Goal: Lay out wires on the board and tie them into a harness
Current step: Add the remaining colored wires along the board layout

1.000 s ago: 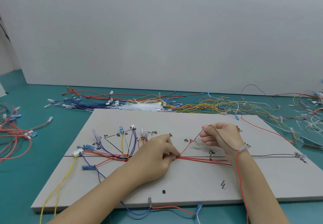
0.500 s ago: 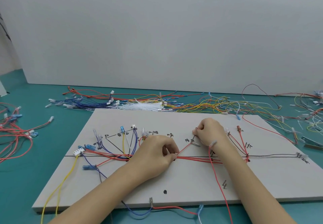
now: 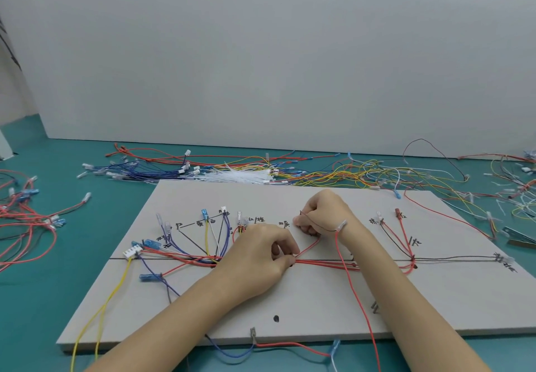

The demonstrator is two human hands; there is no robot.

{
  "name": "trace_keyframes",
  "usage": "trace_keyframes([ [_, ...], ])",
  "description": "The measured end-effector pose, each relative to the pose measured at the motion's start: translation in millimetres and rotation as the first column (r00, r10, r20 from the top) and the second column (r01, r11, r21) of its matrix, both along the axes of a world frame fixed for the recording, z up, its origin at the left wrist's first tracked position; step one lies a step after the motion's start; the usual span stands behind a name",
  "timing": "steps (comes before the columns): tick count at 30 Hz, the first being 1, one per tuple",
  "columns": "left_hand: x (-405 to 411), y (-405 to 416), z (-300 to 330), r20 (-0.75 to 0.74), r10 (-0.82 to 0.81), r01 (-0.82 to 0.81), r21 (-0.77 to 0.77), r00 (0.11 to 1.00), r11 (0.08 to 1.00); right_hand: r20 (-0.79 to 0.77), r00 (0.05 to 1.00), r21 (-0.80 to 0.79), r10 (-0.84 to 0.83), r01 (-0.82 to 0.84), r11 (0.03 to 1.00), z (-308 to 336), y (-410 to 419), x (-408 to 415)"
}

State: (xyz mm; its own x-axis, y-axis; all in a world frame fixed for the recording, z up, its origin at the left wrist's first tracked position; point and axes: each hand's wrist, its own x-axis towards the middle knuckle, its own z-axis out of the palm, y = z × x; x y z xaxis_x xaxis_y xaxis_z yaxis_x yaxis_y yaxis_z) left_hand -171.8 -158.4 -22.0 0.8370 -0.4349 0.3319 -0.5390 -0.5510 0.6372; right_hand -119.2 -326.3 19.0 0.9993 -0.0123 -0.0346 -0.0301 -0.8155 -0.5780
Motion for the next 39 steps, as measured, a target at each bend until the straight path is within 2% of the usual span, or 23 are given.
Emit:
trace_keyframes([
  [4, -1, 1, -2, 0.013, 0.015, -0.015, -0.011, 1.000, 1.000, 0.028, 1.000, -0.065, -0.005, 0.007, 0.998, 2, 2, -4],
  [8, -5, 2, 1, 0.092, 0.032, -0.033, 0.005, 0.995, 0.999, 0.089, 0.996, -0.146, -0.003, 0.016, 0.989, 2, 9, -13],
  [11, -12, -1, 10, 0.305, 0.056, -0.067, 0.026, 0.951, 0.997, 0.156, 0.987, -0.237, 0.025, 0.013, 0.971, 1, 17, -21],
  [14, -24, -10, 18, 0.573, 0.055, -0.066, -0.001, 0.818, 0.998, 0.176, 0.983, -0.297, 0.054, 0.001, 0.955, 2, 22, -27],
  [15, -26, -12, 18, 0.628, 0.050, -0.053, -0.014, 0.776, 0.999, 0.175, 0.983, -0.310, 0.053, 0.004, 0.951, 3, 22, -28],
  [17, -25, -11, 18, 0.662, 0.037, -0.018, -0.036, 0.748, 0.999, 0.182, 0.983, -0.292, 0.039, 0.016, 0.956, 2, 21, -26],
  [20, -23, -7, 16, 0.656, 0.014, 0.005, -0.027, 0.755, 1.000, 0.189, 0.981, -0.253, 0.034, 0.015, 0.967, 0, 19, -25],
  [26, -27, -12, 17, 0.562, -0.035, 0.049, -0.010, 0.827, 0.999, 0.192, 0.981, -0.270, 0.040, 0.014, 0.963, 2, 18, -25],
  [32, -24, -10, 16, 0.538, -0.100, 0.099, 0.031, 0.837, 0.995, 0.180, 0.983, -0.263, 0.035, 0.014, 0.965, 3, 18, -27],
  [34, -23, -10, 15, 0.461, -0.095, 0.114, -0.014, 0.882, 0.993, 0.163, 0.986, -0.257, 0.026, 0.017, 0.966, 2, 17, -26],
  [37, -21, -6, 12, 0.253, -0.065, 0.108, -0.160, 0.965, 0.981, 0.167, 0.986, -0.231, 0.010, 0.030, 0.973, -1, 15, -24],
  [39, -15, 1, 11, 0.163, -0.033, 0.073, -0.242, 0.986, 0.968, 0.174, 0.984, -0.192, 0.026, 0.008, 0.981, -3, 10, -24],
])
